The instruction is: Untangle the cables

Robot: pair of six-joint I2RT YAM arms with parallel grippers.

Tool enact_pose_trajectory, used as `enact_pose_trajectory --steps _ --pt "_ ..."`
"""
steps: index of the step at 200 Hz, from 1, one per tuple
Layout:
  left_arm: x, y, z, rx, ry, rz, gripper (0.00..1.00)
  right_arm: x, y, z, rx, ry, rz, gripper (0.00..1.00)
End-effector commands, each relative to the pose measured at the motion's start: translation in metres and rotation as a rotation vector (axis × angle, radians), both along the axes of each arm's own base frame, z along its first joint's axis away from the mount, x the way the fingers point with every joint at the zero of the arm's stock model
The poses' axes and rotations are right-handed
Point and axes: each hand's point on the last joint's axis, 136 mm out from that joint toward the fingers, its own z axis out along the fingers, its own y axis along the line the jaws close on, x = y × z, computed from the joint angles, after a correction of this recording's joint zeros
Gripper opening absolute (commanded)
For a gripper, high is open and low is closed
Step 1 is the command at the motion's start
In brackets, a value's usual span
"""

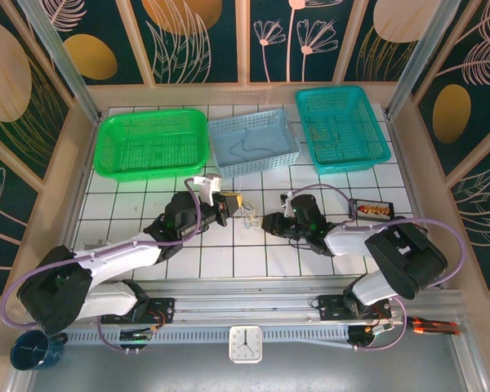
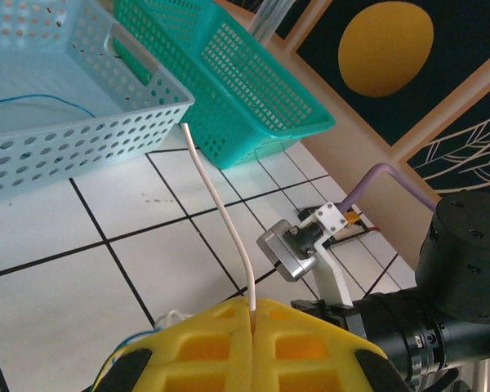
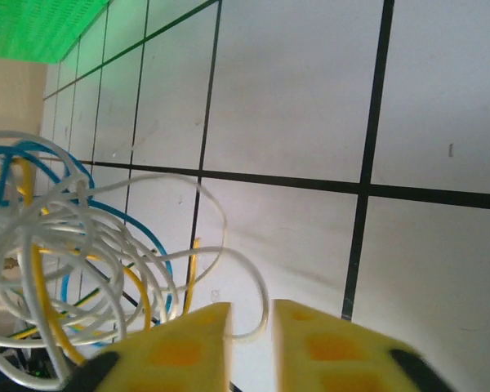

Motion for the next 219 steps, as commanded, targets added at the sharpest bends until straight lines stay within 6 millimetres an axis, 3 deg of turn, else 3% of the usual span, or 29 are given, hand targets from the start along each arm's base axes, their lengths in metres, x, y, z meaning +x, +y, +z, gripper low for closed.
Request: enact_pose_trajectory --steps 1,19,56,147,219 --pt "-0.002 -0.001 0.013 -0.049 -0.031 -0.005 0.0 0.009 -0.003 0.02 -0.02 -0.062 -0.015 0.39" --pt "-0.002 -0.003 0.013 -0.05 -0.028 -0.009 0.0 0.01 -0.009 0.029 -0.049 -0.095 -0.024 0.46" --pt "-0.001 -0.007 0.012 -0.049 -0.017 -0.025 0.0 0.01 -0.013 0.052 -0.121 -0.205 -0.028 0.52" --pt "0.002 -0.019 0.027 -0.094 0.019 -0.054 0.0 0.012 0.033 0.106 -0.122 -0.488 0.042 0.54" --pt "0.001 -0.022 0.035 -0.14 0.043 -0.068 0.0 0.018 0.052 0.129 -0.07 -0.583 0.047 0.54"
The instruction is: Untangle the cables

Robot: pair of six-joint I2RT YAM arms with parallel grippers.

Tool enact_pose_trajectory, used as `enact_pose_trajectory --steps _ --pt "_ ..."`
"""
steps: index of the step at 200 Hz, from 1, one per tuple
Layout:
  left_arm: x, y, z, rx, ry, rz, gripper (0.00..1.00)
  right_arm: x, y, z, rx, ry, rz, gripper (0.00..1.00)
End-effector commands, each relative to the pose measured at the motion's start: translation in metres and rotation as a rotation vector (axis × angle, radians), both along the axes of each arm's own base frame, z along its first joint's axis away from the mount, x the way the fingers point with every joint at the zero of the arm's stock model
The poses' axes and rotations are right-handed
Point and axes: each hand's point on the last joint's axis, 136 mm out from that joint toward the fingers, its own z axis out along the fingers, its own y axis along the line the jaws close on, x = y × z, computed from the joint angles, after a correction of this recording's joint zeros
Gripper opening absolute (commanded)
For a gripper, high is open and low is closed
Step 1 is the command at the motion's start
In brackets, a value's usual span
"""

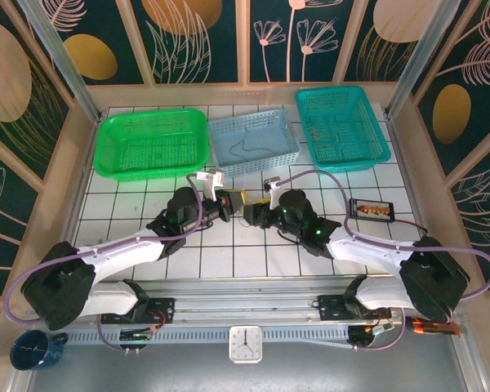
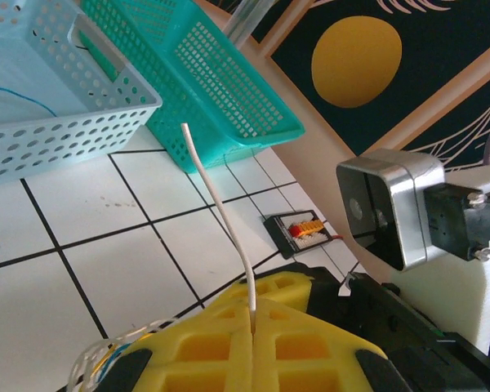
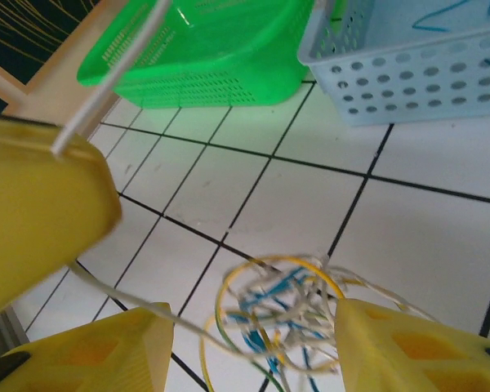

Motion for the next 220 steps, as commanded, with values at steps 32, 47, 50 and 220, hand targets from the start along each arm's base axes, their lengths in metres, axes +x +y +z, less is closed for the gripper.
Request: enact_pose_trajectory --steps 32,47,50,220 --pt "0.001 -0.011 0.029 -0.087 -0.019 -0.034 0.0 0.021 0.016 0.023 0.051 -0.104 -0.031 0.53" --pt "0.0 -0.013 0.034 -0.108 -0.018 -0.041 0.0 0.029 0.017 0.021 0.053 -0.111 -0.059 0.52" --pt "0.0 -0.013 0.036 -0.112 -0.019 -0.043 0.0 0.029 0.018 0.02 0.055 -0.111 -0.061 0.51" --pt "0.003 -0.005 0.165 -0.256 -0.163 -0.003 0.0 0.023 -0.035 -0.096 -0.007 0.105 -0.311 0.29"
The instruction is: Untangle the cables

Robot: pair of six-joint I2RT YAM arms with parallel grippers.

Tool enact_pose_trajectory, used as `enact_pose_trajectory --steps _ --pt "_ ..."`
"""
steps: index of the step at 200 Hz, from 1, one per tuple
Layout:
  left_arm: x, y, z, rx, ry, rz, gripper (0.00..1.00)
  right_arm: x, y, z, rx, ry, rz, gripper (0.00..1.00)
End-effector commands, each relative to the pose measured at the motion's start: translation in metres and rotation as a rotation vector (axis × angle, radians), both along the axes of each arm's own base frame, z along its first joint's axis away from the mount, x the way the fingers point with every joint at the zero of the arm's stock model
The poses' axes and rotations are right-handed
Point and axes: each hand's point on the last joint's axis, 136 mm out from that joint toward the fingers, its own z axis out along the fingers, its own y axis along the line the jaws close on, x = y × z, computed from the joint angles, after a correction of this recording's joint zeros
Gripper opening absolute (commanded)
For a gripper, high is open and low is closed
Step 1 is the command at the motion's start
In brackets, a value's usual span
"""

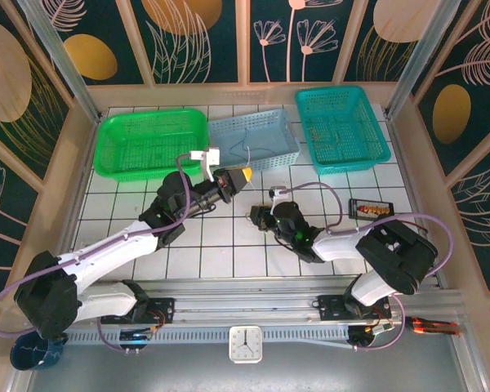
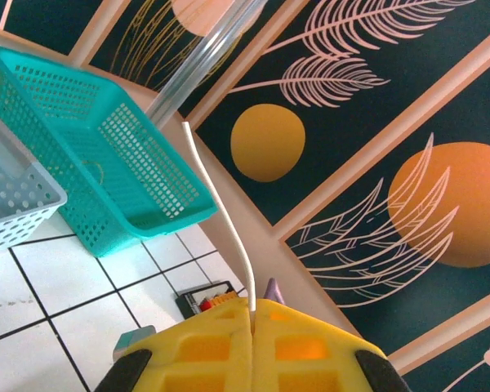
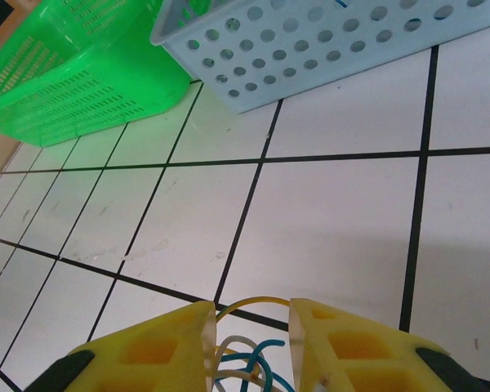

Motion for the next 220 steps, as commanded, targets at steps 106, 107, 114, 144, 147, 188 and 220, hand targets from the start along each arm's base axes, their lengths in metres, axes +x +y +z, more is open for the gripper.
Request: enact_pose_trajectory --steps 106,107,114,144,147,188,220 --pt "0.012 0.026 0.125 -0.088 -0.208 0.097 0.0 -0.021 -0.018 -0.05 -0.049 0.119 -0.055 0.5" --pt "0.012 0.026 0.125 -0.087 -0.208 0.097 0.0 -0.021 -0.018 -0.05 -0.048 0.119 -0.056 0.5" --pt "0.012 0.026 0.124 -0.086 -0.207 0.097 0.0 -0.021 -0.019 -0.051 -0.051 0.122 -0.056 0.51" --pt "0.015 0.027 0.116 -0.076 -0.191 0.106 0.0 -0.026 -0.015 -0.054 -0.05 0.136 -0.028 0.56" --pt "0.015 0.027 0.115 -0.075 -0.19 0.107 0.0 -0.026 -0.015 -0.054 -0.049 0.136 -0.021 0.56" --pt "0.021 0.02 0.074 -0.035 -0.116 0.096 0.0 -0.035 0.008 -0.034 -0.015 0.128 0.108 0.61" --pt "0.025 0.022 0.015 0.0 -0.023 0.117 0.0 -0.034 0.018 -0.014 -0.016 0.1 0.158 0.72"
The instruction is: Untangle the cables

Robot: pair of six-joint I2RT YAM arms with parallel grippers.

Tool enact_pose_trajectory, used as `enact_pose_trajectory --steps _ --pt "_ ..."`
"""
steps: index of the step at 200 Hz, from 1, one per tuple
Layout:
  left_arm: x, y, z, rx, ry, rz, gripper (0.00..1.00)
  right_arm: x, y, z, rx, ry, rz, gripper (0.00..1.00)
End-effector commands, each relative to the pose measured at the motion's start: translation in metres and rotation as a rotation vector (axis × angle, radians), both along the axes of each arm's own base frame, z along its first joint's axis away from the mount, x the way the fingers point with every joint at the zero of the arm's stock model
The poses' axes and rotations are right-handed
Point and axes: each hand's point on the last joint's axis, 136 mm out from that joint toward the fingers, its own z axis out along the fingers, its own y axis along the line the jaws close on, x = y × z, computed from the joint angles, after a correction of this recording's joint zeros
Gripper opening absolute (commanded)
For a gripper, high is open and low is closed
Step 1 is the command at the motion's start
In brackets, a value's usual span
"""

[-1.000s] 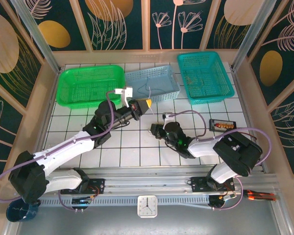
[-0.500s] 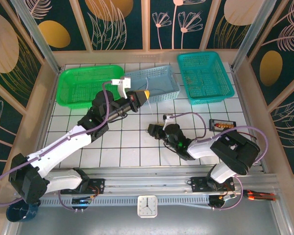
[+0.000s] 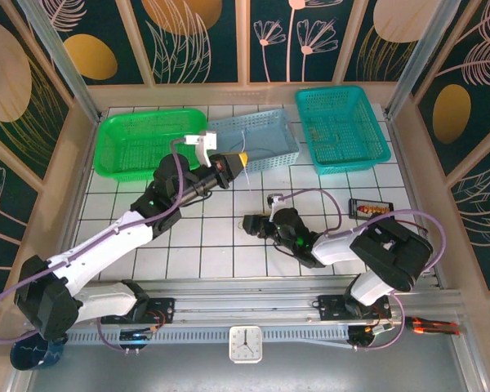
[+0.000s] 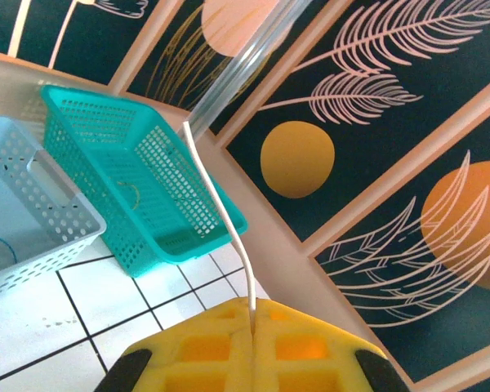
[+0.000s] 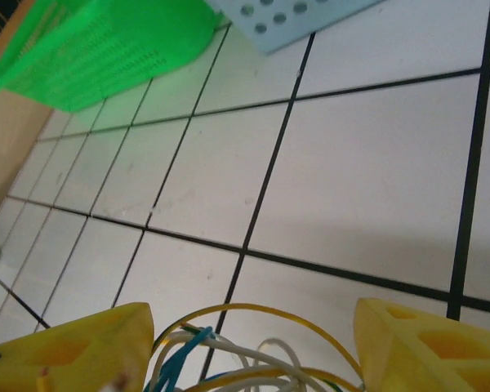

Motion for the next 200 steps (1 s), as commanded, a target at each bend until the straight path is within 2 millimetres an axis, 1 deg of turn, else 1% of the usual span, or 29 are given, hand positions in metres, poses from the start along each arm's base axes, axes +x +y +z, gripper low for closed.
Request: enact_pose_trajectory --steps 1,16,35,51,76,91,109,116,122,134,143,150,156,164,169,200 --pt "0.002 0.009 -0.006 -0.067 -0.018 0.038 0.0 -0.008 0.005 0.003 -0.055 0.011 0.068 0.73" --pt "0.001 0.012 -0.033 -0.057 0.019 0.049 0.0 -0.006 0.007 0.011 -0.055 -0.003 0.073 0.83" --pt "0.001 0.018 -0.062 -0.033 0.053 0.07 0.0 -0.004 0.008 0.021 -0.051 -0.019 0.078 0.84" --pt "0.0 0.023 -0.082 -0.005 0.073 0.096 0.0 -0.002 0.007 0.028 -0.045 -0.029 0.074 0.84" --pt "0.002 0.032 -0.104 0.043 0.091 0.139 0.0 0.0 0.002 0.037 -0.037 -0.041 0.064 0.82" --pt "0.005 0.037 -0.12 0.083 0.117 0.172 0.0 -0.001 -0.002 0.039 -0.041 -0.041 0.061 0.8" --pt "0.007 0.037 -0.136 0.125 0.15 0.183 0.0 -0.004 -0.007 0.037 -0.057 -0.031 0.055 0.76" --pt "0.009 0.037 -0.142 0.138 0.166 0.184 0.08 -0.005 -0.01 0.036 -0.065 -0.024 0.051 0.75" --pt "0.009 0.036 -0.146 0.15 0.175 0.182 0.19 -0.007 -0.013 0.034 -0.072 -0.02 0.048 0.74" --pt "0.009 0.036 -0.153 0.164 0.193 0.182 0.5 -0.01 -0.019 0.03 -0.084 -0.008 0.04 0.71" --pt "0.01 0.036 -0.156 0.173 0.201 0.185 0.68 -0.014 -0.024 0.026 -0.095 0.001 0.037 0.68" --pt "0.011 0.038 -0.157 0.184 0.205 0.19 0.79 -0.016 -0.027 0.024 -0.099 0.008 0.033 0.65" --pt "0.011 0.038 -0.159 0.193 0.207 0.191 0.85 -0.018 -0.029 0.022 -0.101 0.011 0.034 0.62" --pt "0.012 0.039 -0.159 0.205 0.21 0.196 0.97 -0.021 -0.032 0.02 -0.102 0.018 0.038 0.59" --pt "0.012 0.04 -0.159 0.214 0.21 0.198 0.99 -0.024 -0.033 0.018 -0.105 0.024 0.042 0.58" --pt "0.012 0.047 -0.16 0.259 0.213 0.208 0.99 -0.033 -0.039 0.011 -0.112 0.042 0.058 0.55"
